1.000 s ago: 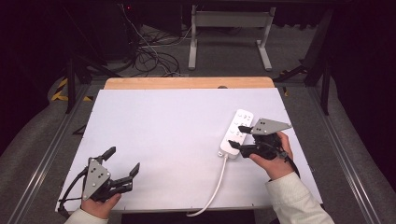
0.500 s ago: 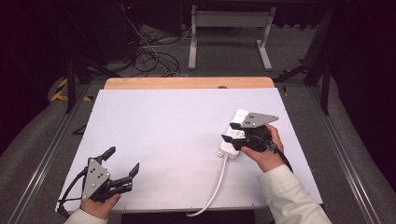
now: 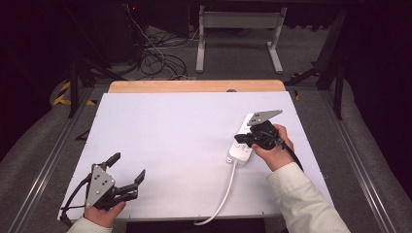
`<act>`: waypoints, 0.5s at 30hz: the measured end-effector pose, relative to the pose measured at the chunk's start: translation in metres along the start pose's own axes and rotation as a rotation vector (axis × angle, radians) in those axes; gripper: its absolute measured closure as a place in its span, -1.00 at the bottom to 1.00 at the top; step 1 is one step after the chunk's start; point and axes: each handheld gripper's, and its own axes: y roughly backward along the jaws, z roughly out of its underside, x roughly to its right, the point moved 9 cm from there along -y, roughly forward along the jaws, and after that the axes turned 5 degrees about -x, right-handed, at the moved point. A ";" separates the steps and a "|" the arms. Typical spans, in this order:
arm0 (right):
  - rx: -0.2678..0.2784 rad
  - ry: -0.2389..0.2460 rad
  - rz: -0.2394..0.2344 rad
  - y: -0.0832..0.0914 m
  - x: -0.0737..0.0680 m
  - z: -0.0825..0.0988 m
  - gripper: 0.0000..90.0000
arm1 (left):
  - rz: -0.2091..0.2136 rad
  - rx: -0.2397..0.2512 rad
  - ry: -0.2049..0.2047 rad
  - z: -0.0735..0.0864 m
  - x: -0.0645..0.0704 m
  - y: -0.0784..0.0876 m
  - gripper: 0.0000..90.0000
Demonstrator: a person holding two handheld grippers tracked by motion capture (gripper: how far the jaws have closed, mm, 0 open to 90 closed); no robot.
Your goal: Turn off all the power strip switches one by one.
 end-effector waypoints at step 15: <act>-0.177 0.008 0.012 -0.031 0.013 0.012 1.00 | 0.003 -0.017 0.008 0.001 0.000 0.000 -0.73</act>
